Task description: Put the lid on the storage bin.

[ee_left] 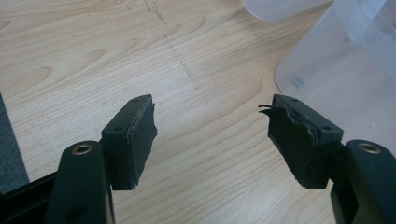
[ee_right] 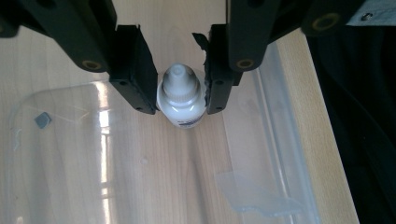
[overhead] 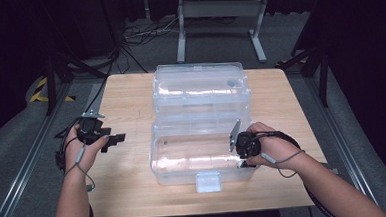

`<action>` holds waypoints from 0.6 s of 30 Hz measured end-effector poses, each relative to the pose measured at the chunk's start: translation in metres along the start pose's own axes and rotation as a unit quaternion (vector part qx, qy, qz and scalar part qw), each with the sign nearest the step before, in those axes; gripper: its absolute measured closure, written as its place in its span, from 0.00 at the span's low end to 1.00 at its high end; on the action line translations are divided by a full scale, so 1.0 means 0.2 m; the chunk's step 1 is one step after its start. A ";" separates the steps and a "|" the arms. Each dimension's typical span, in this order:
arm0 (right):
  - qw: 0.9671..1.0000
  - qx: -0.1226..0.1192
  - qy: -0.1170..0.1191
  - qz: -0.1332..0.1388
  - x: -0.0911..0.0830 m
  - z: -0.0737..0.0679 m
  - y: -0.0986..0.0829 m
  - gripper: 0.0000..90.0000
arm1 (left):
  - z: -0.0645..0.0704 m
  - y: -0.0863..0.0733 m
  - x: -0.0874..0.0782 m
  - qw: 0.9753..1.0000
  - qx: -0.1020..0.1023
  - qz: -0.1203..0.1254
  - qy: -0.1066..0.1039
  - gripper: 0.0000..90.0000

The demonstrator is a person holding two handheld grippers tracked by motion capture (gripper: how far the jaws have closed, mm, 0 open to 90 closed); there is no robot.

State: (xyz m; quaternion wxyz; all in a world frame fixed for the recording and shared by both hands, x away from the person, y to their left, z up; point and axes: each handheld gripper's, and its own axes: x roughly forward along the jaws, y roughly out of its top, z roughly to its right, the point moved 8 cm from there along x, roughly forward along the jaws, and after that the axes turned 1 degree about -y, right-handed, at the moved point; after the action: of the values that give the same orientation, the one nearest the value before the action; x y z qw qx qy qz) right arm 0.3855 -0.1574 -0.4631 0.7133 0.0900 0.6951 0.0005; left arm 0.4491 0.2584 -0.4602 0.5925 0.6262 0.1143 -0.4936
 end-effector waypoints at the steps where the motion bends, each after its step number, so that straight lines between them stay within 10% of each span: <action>1: 1.000 0.001 -0.001 0.001 -0.01 0.00 0.00 0.70 | 0.00 0.00 0.00 1.000 0.000 0.000 0.000 0.36; 18: 0.995 0.039 -0.029 0.092 -0.25 0.00 -0.03 0.61 | 0.09 0.06 -0.02 1.000 0.024 0.005 -0.011 0.36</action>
State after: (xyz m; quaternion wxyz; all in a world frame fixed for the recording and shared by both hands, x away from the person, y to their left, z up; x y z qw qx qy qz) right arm 0.3833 -0.1693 -0.4148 0.7260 0.1807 0.6625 0.0365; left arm 0.4478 0.2410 -0.4462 0.5806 0.6354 0.0926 -0.5006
